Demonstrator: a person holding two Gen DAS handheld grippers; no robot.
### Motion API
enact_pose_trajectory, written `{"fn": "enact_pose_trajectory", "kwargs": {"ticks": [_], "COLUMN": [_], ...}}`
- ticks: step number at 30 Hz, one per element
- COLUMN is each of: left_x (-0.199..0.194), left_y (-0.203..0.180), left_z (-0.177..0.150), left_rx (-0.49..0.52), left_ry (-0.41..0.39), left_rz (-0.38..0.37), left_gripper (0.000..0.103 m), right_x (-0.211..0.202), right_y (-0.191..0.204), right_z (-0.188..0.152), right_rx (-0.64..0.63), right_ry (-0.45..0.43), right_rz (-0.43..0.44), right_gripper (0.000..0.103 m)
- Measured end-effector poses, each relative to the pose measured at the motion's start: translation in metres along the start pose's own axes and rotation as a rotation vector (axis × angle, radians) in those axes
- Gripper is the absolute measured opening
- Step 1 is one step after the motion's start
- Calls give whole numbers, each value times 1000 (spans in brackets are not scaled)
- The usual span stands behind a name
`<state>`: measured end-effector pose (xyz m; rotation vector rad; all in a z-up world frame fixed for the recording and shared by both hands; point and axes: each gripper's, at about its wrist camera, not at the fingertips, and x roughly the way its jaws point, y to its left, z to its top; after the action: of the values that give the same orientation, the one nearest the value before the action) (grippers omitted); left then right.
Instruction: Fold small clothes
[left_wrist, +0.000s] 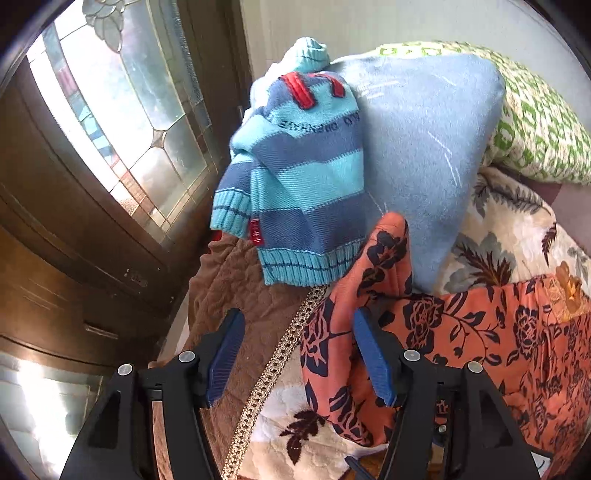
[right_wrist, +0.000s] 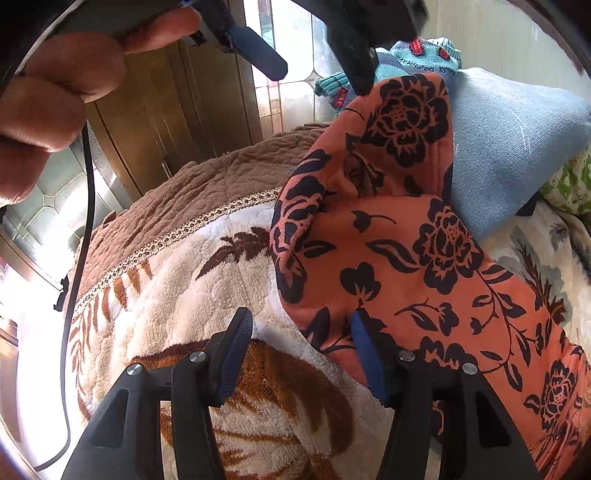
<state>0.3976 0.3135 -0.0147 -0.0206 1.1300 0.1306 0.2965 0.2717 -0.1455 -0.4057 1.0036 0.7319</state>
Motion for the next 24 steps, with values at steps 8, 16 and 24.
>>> {"fn": "enact_pose_trajectory", "kwargs": {"ticks": [8, 16, 24], "left_x": [51, 6, -89], "left_y": [-8, 12, -51], "left_z": [15, 7, -4], "left_rx": [-29, -183, -185], "left_ry": [105, 2, -126], "left_rz": [9, -177, -376], "left_gripper": [24, 6, 6], "right_x": [10, -39, -141], "right_y": [0, -33, -83], "right_z": [2, -2, -55], "right_rx": [3, 137, 330], "right_ry": [-22, -144, -287], "right_rz": [-81, -22, -36], "right_gripper": [53, 5, 5]}}
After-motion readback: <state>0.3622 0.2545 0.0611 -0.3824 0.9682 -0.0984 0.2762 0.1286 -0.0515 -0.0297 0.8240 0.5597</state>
